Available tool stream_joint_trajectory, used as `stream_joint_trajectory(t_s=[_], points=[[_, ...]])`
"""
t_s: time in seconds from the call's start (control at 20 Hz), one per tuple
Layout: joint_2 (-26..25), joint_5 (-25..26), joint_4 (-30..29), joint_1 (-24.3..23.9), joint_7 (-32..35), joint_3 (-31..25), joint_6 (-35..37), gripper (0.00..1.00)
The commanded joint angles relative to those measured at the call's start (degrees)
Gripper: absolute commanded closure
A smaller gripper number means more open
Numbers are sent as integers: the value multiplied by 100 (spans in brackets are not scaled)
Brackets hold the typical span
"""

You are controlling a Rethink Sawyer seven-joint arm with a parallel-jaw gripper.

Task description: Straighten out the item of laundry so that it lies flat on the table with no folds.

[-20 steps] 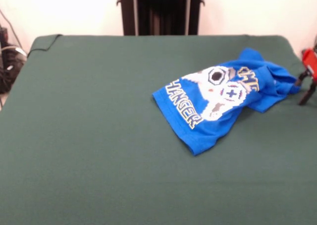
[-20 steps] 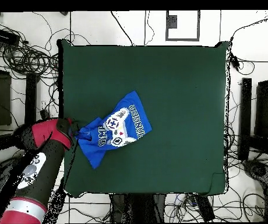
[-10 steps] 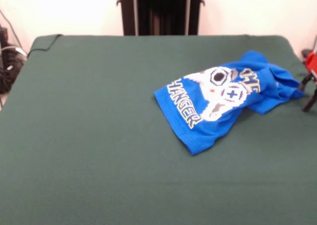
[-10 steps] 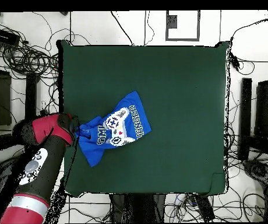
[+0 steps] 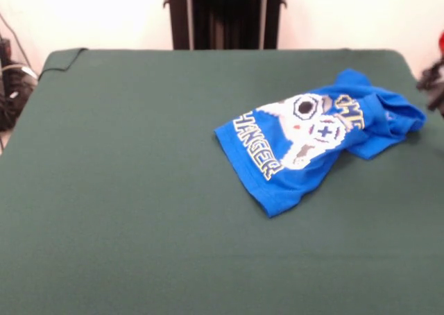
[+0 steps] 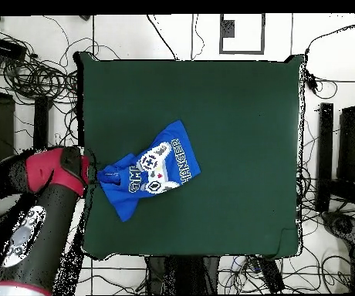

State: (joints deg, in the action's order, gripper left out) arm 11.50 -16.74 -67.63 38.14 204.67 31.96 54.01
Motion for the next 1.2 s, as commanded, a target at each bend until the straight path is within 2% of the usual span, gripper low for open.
stream_joint_trajectory(t_s=[0.05,0.3,0.5,0.8,1.2], points=[[731,738,-310,241,-263,295,1622,0],[1026,978,-689,263,-279,125,1510,0],[1159,765,-1432,166,-101,-322,656,0],[1194,438,-2137,27,-45,-854,-353,0],[793,436,-2096,105,317,-921,-761,0]])
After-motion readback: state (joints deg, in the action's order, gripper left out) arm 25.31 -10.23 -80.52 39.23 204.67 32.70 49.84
